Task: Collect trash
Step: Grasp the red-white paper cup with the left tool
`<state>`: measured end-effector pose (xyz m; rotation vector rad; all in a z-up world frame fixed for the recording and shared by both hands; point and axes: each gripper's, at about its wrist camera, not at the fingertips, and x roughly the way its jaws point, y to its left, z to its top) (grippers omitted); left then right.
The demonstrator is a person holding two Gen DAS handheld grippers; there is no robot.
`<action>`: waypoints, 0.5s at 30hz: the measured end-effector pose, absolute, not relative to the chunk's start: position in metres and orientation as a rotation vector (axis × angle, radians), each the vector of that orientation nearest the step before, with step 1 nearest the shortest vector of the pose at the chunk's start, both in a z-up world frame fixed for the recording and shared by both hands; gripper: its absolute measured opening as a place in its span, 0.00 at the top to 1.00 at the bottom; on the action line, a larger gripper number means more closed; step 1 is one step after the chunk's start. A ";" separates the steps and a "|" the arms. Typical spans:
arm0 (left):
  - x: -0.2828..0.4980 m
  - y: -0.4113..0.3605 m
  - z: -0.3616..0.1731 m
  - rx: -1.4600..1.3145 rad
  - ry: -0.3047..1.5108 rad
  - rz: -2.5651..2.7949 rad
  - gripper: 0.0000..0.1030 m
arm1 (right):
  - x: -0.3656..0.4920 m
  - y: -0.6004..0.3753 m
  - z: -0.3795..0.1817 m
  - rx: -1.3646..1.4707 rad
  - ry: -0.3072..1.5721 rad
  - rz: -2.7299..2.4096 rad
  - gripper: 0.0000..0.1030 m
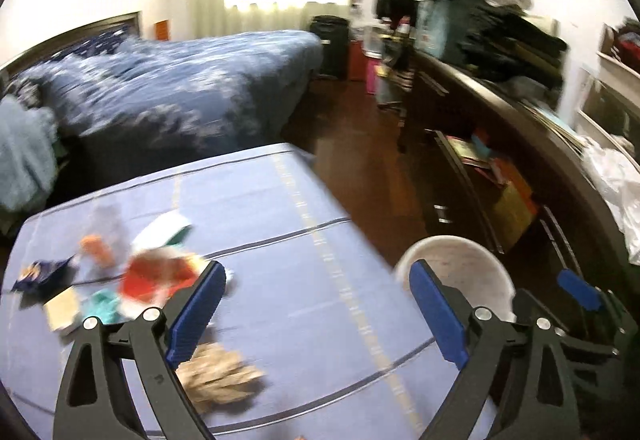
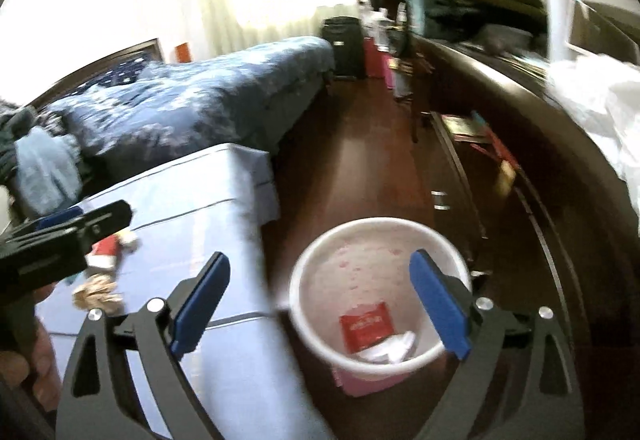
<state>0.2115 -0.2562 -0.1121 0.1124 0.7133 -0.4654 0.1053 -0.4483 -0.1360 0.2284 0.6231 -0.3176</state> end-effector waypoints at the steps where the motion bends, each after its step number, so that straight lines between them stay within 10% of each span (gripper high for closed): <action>1: 0.214 -0.245 -0.113 0.102 0.716 -0.443 0.09 | 0.107 -0.438 -0.135 0.219 0.626 -0.297 0.11; 15: 0.291 -0.190 -0.160 0.169 0.869 -0.308 0.04 | 0.140 -0.356 -0.139 0.121 0.683 -0.118 0.11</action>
